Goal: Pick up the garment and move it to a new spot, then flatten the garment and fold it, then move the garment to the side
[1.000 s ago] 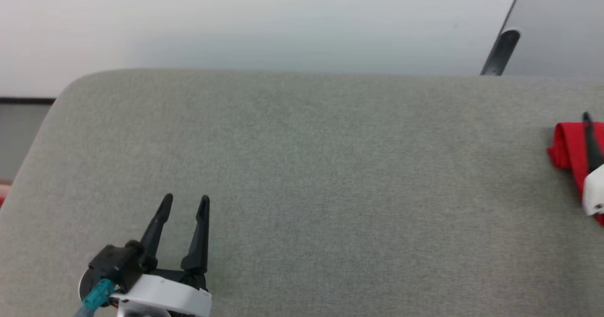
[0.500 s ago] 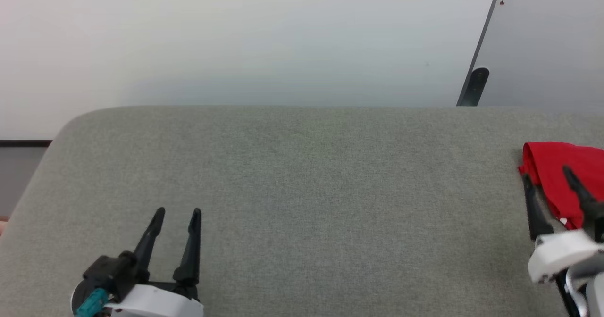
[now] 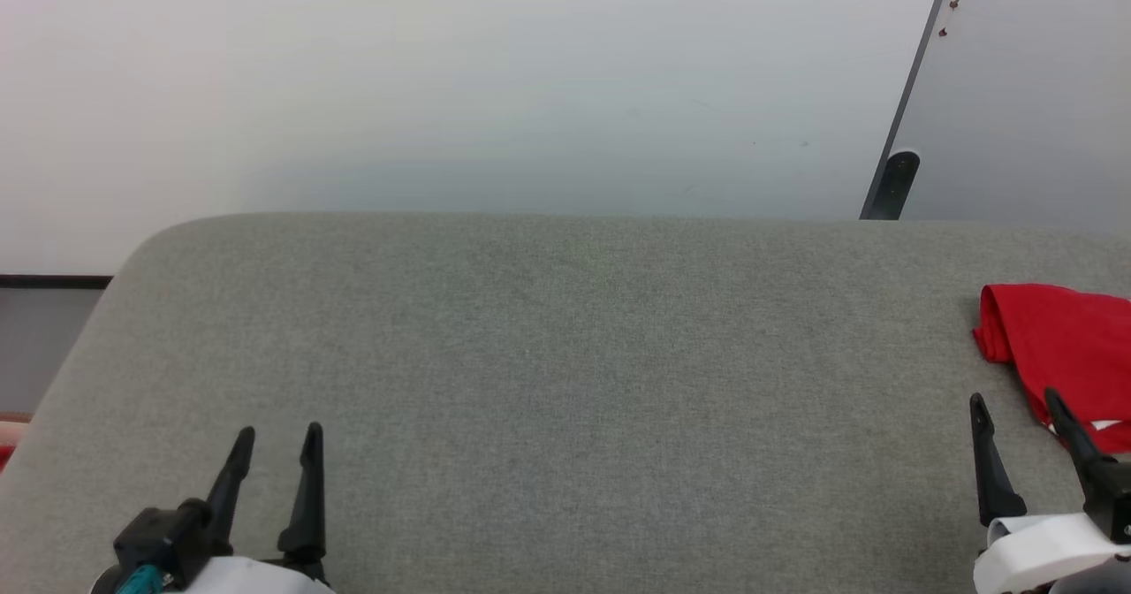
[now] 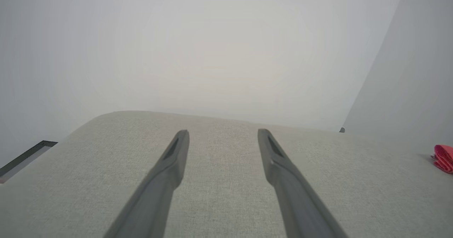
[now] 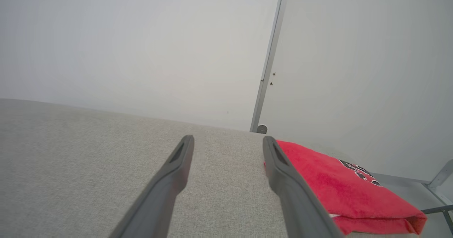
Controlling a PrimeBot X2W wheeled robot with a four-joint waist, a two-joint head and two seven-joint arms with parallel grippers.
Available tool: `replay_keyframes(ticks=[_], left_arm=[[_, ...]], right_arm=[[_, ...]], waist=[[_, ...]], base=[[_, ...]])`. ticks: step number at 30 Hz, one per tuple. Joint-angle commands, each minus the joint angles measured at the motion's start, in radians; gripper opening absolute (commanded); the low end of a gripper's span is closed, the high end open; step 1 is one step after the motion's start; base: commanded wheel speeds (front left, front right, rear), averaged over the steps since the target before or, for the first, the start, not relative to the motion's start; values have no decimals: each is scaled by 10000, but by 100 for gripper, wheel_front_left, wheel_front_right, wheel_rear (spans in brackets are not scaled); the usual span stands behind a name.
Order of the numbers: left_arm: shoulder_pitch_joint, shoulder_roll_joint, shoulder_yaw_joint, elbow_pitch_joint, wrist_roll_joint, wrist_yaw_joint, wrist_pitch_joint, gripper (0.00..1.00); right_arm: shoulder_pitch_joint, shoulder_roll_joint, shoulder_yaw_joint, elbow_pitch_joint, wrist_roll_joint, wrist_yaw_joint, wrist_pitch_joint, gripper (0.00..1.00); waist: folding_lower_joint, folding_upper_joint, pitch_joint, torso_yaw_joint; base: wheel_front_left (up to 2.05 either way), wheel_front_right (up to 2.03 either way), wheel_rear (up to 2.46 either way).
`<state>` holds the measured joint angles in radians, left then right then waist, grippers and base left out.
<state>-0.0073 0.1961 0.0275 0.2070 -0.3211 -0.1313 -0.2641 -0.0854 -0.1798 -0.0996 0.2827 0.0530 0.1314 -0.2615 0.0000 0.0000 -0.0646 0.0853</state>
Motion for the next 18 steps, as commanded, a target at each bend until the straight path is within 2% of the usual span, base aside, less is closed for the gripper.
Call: replay_keyframes(ticks=[1,5,18], left_arm=[[85,17,78,75,59,10,8,100],[82,-70,373,249,64,9,8,100],[298,197,252,193,-90,10,8,100]], right_arm=[[156,30,-84,-68,39,-16,-44,100],[286,127,-36,-163,-44,-16,-42,100],[371,52,91,-230,-69,-16,-43,100]], waist=[[0,0,-22,1],[0,0,-62,-25],[0,0,-152,22]], base=[[0,0,0],[0,0,0],[0,0,0]])
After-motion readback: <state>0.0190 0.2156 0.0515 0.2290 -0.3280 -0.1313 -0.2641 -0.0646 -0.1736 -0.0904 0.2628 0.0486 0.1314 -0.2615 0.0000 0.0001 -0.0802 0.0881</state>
